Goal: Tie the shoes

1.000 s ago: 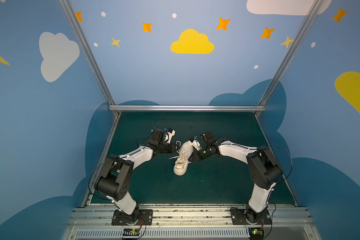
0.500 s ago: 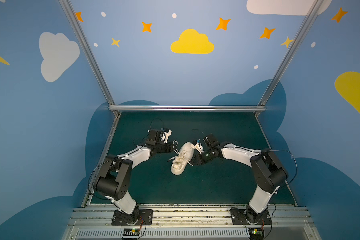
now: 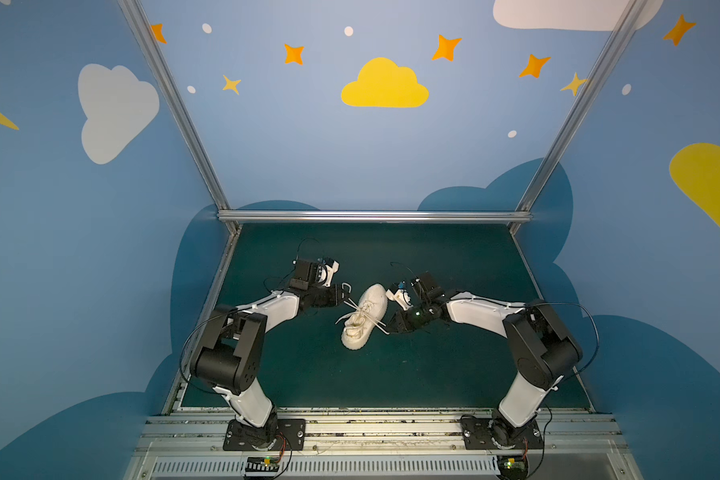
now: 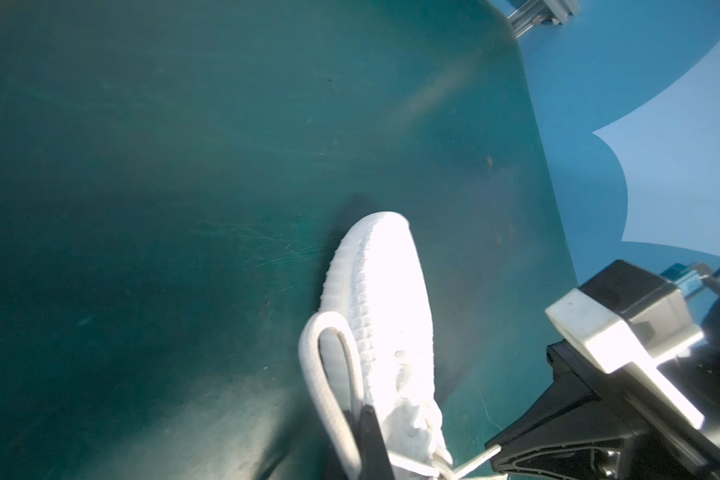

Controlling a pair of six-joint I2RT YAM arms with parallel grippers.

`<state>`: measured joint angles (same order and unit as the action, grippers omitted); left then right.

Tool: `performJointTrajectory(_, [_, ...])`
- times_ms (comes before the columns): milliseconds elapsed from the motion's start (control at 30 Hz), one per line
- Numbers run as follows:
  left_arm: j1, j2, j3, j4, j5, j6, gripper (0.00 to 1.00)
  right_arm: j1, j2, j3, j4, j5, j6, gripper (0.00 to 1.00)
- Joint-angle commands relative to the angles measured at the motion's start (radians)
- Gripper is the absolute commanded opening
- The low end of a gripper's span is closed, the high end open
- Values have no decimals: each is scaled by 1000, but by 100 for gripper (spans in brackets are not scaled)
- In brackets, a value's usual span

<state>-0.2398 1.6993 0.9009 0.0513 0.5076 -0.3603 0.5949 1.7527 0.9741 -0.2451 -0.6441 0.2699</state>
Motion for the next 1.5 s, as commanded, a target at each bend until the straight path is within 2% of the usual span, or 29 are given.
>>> performJointTrajectory(0, [43,14,32,35,-56,-8,3,-12,-20,-33,-57,13,14,0])
performJointTrajectory(133, [48,1,22,34,-88,-10,3,-18,-27,-45,-58,18,18,0])
performJointTrajectory(233, [54,-2,18,39,-72,-16,3,-21,-33,-50,-58,10,16,0])
performJointTrajectory(433, [39,38,52,45,116,-19,3,-2,19,41,-97,-30,-17,0])
performJointTrajectory(467, [32,33,40,73,135,-32,6,2,26,55,-101,-35,-18,0])
performJointTrajectory(500, [26,31,32,93,149,-39,15,3,33,68,-100,-38,-15,0])
performJointTrajectory(633, [1,18,28,65,143,-35,39,6,44,93,-99,-48,-12,0])
performJointTrajectory(767, [-12,-2,15,46,121,-25,54,6,39,94,-103,-52,-17,0])
performJointTrajectory(867, [-23,5,26,18,118,-15,60,6,39,94,-103,-55,-18,0])
performJointTrajectory(1100, [-70,44,53,-45,90,-18,62,10,38,106,-117,-51,-23,0])
performJointTrajectory(1267, [-86,64,56,-21,104,-46,63,13,37,103,-113,-55,-24,0])
performJointTrajectory(1400, [-105,98,78,-3,123,-63,59,15,35,107,-117,-57,-28,0])
performJointTrajectory(1467, [-109,114,85,1,129,-69,54,14,33,109,-118,-55,-28,0])
